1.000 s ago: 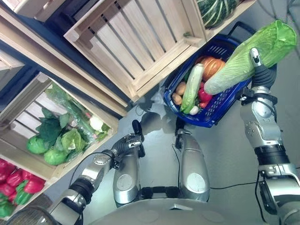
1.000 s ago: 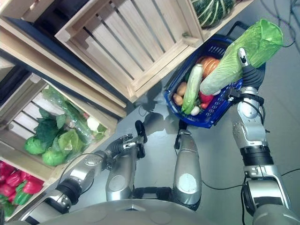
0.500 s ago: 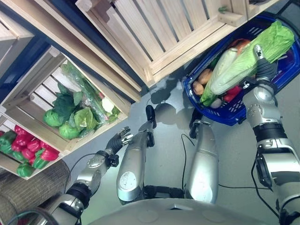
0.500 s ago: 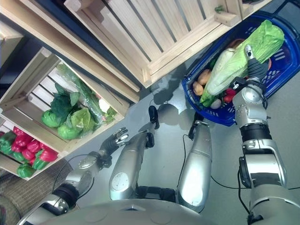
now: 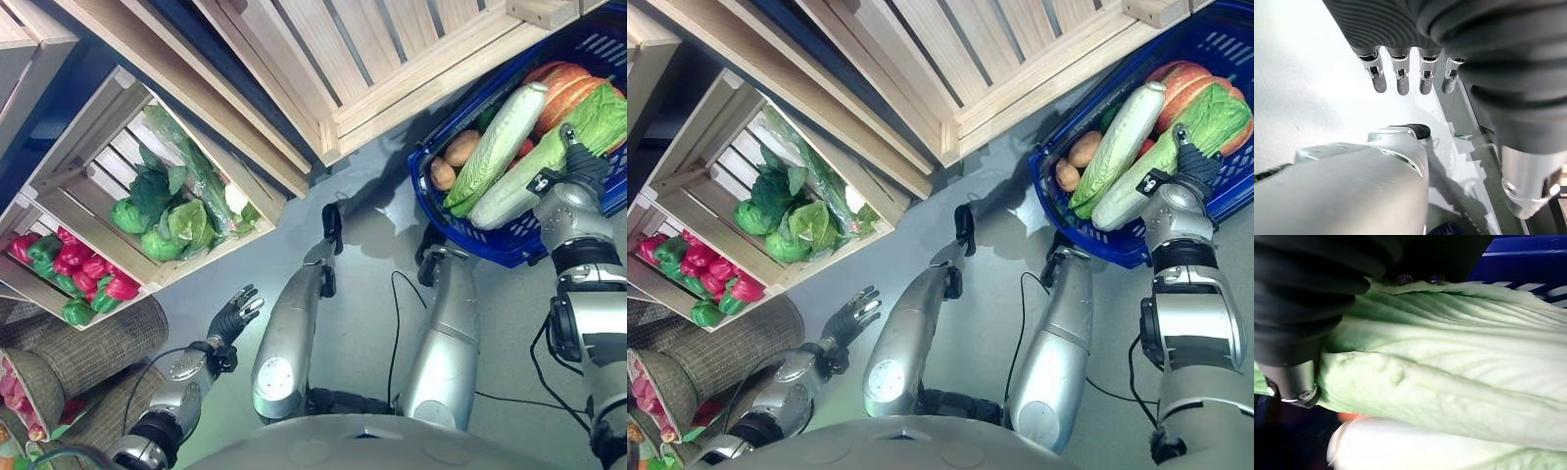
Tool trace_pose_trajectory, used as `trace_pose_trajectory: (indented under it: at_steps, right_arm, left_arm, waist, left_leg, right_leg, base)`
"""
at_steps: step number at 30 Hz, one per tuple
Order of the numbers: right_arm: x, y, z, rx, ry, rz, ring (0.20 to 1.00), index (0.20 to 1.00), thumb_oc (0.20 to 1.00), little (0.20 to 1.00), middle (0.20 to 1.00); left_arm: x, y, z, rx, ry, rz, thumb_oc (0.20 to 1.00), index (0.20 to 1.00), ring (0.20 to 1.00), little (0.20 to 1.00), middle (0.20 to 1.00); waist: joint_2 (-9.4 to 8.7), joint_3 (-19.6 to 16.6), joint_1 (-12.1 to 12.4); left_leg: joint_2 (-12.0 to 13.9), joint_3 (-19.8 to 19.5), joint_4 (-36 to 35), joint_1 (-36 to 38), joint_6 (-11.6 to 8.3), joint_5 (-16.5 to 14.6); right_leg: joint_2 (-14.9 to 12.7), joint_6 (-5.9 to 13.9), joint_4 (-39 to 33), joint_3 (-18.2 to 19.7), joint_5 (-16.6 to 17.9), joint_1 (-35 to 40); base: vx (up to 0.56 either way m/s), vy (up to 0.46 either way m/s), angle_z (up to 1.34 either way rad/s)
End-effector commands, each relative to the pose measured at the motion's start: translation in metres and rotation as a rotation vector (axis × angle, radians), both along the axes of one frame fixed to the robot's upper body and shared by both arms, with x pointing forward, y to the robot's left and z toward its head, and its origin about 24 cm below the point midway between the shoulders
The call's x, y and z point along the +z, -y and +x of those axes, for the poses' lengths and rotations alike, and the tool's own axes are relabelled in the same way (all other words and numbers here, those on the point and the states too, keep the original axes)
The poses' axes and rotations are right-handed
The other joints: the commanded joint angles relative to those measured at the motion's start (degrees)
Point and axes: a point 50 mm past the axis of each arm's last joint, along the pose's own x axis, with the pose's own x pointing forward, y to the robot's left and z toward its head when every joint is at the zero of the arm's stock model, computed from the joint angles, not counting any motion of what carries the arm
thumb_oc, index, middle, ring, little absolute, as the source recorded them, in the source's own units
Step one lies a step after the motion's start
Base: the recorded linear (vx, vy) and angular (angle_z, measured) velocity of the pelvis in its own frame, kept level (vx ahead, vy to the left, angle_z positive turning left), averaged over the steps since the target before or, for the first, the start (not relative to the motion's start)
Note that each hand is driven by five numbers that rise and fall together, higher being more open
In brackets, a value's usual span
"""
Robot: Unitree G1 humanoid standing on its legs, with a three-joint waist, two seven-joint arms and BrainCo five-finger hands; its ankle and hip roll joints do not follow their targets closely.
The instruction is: Pick up fruits and vegetables into the basket
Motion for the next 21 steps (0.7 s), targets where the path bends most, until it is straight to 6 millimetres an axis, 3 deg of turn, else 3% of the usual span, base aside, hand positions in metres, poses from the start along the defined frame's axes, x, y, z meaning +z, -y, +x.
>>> trace_pose_trajectory:
  at_steps: [1,2,3,4,8,15,17,21]
  right_arm:
    - [0.027,0.046,-0.026,-0.134,0.077,0.024,0.200,0.200,0.200,0.200,0.200]
    - [0.020,0.047,-0.028,-0.140,0.079,0.091,0.200,0.200,0.200,0.200,0.200]
    - [0.017,0.048,-0.029,-0.142,0.078,0.112,0.335,0.335,0.335,0.335,0.335]
    - [0.015,0.050,-0.031,-0.153,0.083,0.134,1.000,1.000,1.000,1.000,1.000]
    - [0.014,0.052,-0.033,-0.171,0.095,0.131,1.000,1.000,1.000,1.000,1.000]
    - [0.030,0.047,-0.031,-0.205,0.115,-0.116,1.000,1.000,1.000,1.000,1.000]
    - [0.040,0.039,-0.028,-0.199,0.156,-0.223,1.000,1.000,1.000,1.000,1.000]
    - [0.042,0.028,-0.029,-0.178,0.215,-0.310,1.000,1.000,1.000,1.000,1.000]
  left_arm:
    - [-0.006,0.026,-0.011,-0.028,-0.018,-0.062,1.000,1.000,1.000,1.000,1.000]
    - [-0.006,0.027,-0.010,-0.033,-0.016,-0.063,1.000,1.000,1.000,1.000,1.000]
    - [-0.005,0.028,-0.009,-0.035,-0.014,-0.064,1.000,1.000,1.000,1.000,1.000]
    - [-0.004,0.029,-0.008,-0.041,-0.015,-0.068,1.000,1.000,1.000,1.000,1.000]
    - [-0.003,0.032,-0.007,-0.056,-0.007,-0.075,1.000,1.000,1.000,1.000,1.000]
    - [-0.003,0.033,-0.007,-0.064,-0.018,-0.095,1.000,1.000,1.000,1.000,1.000]
    - [-0.006,0.030,-0.008,-0.043,-0.035,-0.089,1.000,1.000,1.000,1.000,1.000]
    - [-0.010,0.025,-0.010,-0.007,-0.055,-0.085,1.000,1.000,1.000,1.000,1.000]
  waist:
    - [10.36,0.2,-1.1]
    - [10.41,0.2,-1.1]
    - [10.48,0.2,-1.1]
    - [10.60,0.2,-1.1]
    - [10.62,0.2,-1.3]
    - [9.67,0.2,-2.1]
    - [8.64,0.2,-3.1]
    - [7.10,0.2,-4.3]
  left_leg:
    - [0.4,0.2,10.0,-4.1,1.41,-9.4]
    - [0.4,0.1,10.2,-4.3,1.48,-9.4]
    - [0.4,0.1,10.3,-4.3,1.50,-9.5]
    - [0.3,0.1,10.3,-4.3,1.50,-9.5]
    - [0.4,0.2,10.0,-4.0,1.54,-9.4]
    - [0.8,0.1,8.4,-1.1,1.30,-8.9]
    - [1.0,0.2,7.2,1.4,1.11,-8.7]
    - [1.4,0.3,6.0,4.4,0.96,-8.5]
  right_leg:
    - [2.9,1.14,0.0,-1.1,-3.5,1.7]
    - [3.0,1.17,0.1,-1.0,-3.6,1.5]
    - [3.0,1.18,0.2,-0.9,-3.6,1.4]
    - [3.0,1.24,0.0,-0.9,-3.5,1.5]
    - [3.2,1.38,-0.4,-0.8,-3.3,1.9]
    - [3.7,1.74,-2.6,-0.9,-2.4,4.8]
    - [4.0,2.00,-4.3,-0.9,-1.8,7.3]
    - [4.2,2.34,-6.4,-1.0,-1.1,10.6]
  base:
    - [-0.02,-0.026,0.04]
    - [0.00,0.000,0.00]
    - [0.00,0.000,0.00]
    - [0.00,0.000,0.00]
    - [0.00,0.000,0.00]
    - [-0.01,0.047,0.00]
    - [0.01,0.101,-0.03]
    - [0.01,0.070,-0.05]
